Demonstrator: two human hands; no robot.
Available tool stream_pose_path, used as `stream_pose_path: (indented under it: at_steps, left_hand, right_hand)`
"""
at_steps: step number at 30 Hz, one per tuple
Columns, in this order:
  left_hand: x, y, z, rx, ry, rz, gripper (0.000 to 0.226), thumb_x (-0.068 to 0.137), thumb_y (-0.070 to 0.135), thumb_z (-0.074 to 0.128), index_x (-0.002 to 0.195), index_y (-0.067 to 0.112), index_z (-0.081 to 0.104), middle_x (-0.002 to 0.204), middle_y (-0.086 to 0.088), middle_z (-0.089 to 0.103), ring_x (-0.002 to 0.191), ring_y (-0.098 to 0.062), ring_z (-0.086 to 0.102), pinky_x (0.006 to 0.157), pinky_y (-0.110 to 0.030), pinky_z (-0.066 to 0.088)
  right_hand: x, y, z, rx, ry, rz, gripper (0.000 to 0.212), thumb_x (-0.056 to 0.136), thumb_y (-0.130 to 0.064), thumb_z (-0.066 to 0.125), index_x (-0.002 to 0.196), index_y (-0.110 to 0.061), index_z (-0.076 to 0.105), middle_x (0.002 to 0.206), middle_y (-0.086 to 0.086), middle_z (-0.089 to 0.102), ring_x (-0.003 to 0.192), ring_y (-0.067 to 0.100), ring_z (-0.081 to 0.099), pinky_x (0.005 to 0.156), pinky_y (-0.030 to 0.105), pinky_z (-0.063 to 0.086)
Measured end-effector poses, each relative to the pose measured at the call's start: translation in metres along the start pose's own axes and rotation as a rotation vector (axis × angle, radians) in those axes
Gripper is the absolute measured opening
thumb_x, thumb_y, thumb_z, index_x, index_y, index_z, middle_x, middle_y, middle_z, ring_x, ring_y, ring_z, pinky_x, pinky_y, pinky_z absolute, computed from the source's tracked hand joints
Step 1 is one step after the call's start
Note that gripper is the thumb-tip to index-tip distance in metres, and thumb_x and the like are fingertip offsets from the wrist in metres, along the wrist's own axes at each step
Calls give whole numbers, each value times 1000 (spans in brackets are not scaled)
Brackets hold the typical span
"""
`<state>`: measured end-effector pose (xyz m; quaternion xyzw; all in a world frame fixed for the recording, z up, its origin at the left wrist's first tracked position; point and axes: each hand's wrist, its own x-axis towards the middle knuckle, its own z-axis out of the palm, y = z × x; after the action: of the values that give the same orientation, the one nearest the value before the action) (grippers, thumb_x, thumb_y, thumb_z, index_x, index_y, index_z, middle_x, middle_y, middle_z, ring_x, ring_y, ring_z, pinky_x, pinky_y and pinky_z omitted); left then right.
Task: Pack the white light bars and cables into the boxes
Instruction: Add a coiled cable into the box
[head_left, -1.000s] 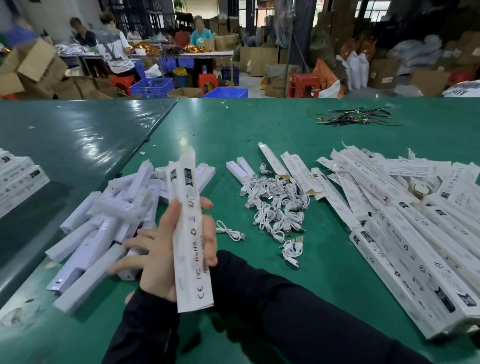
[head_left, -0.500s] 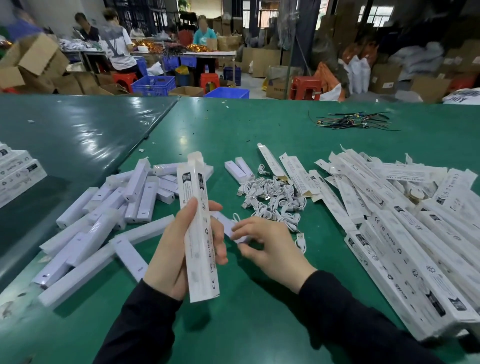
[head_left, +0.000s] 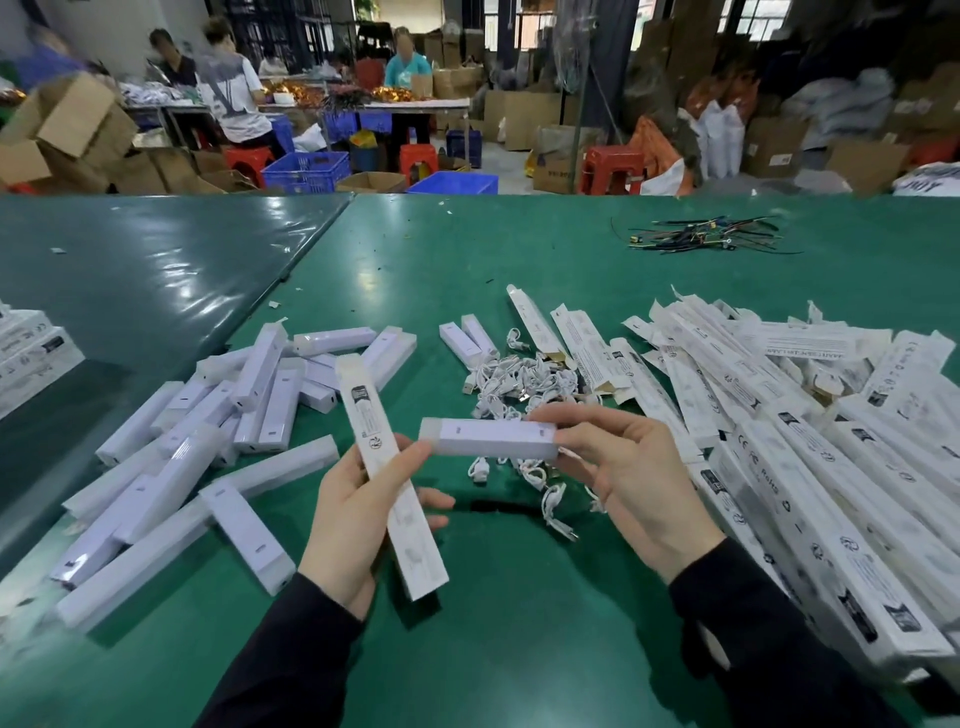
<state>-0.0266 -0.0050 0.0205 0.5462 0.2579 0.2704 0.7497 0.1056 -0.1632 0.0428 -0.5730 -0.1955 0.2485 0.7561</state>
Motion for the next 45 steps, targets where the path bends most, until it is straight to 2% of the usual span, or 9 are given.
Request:
stream_pose_path:
  at_steps: [8, 14, 16, 19, 23, 27, 31, 37, 45]
  left_hand:
    - [0, 1, 0, -19, 26, 103, 37, 61, 23, 78, 92, 12, 60, 75, -3, 70, 55, -20, 67, 50, -28, 55]
    - [1, 1, 0, -2, -9, 4, 45, 55, 29, 82, 89, 8, 60, 66, -3, 66, 42, -18, 57, 44, -26, 50]
    - [0, -1, 2, 42, -57, -51, 51, 50, 33, 82, 89, 7, 61, 64, -5, 67, 41, -18, 57, 41, -24, 49]
    - [-4, -4, 8, 100, -131, -126, 55, 56, 40, 78, 95, 4, 63, 66, -9, 69, 43, -22, 60, 42, -27, 52]
    - [-5, -5, 10, 111, -197, -224, 56, 73, 54, 60, 97, 3, 64, 70, -12, 68, 41, -25, 57, 39, -28, 50]
    - [-5, -5, 7, 170, -296, -273, 70, 79, 66, 42, 101, 3, 63, 68, -17, 64, 35, -22, 51, 35, -24, 44]
    - [-6, -4, 6, 213, -421, -321, 76, 78, 70, 38, 103, 2, 63, 65, -19, 61, 33, -21, 49, 34, -22, 41]
    - [-8, -1, 5, 260, -534, -321, 75, 74, 70, 45, 98, 3, 64, 63, -20, 60, 32, -21, 50, 34, -21, 41]
    - [-10, -1, 8, 300, -647, -334, 70, 78, 67, 42, 97, 4, 66, 62, -22, 60, 30, -20, 49, 34, -20, 40]
  right_hand:
    - [2, 1, -1, 57, -58, 194, 24, 92, 8, 50, 96, 4, 73, 104, 21, 73, 93, 31, 71, 68, 24, 59]
    - [2, -2, -2, -42, -200, 315, 28, 99, -22, 52, 112, -5, 70, 108, 22, 71, 87, 39, 70, 70, 36, 59]
    - [-1, -1, 0, -221, -342, 305, 29, 92, -33, 63, 116, -18, 69, 104, 10, 74, 85, 32, 70, 77, 40, 51]
    - [-5, 5, 4, -409, -434, 216, 38, 77, -22, 80, 114, -22, 69, 84, -7, 72, 73, 7, 65, 65, 19, 48]
    - [-3, 7, 3, -408, -286, 242, 25, 87, -12, 68, 110, -20, 71, 99, 6, 72, 74, 15, 61, 61, 17, 49]
    - [2, -1, -7, -24, -185, 313, 32, 93, -6, 52, 110, -23, 72, 102, 8, 74, 62, 13, 60, 51, 22, 49]
    - [3, -5, -11, 239, -216, 333, 33, 83, -22, 69, 114, -11, 72, 95, 6, 74, 66, 15, 59, 57, 21, 54]
    - [4, -6, -7, 312, 45, 77, 65, 74, -7, 70, 132, -21, 48, 109, 18, 72, 95, 27, 73, 68, 27, 60]
    - [0, -5, -2, 166, 164, -290, 60, 91, 0, 62, 138, -30, 44, 114, 10, 61, 102, 27, 70, 88, 34, 57]
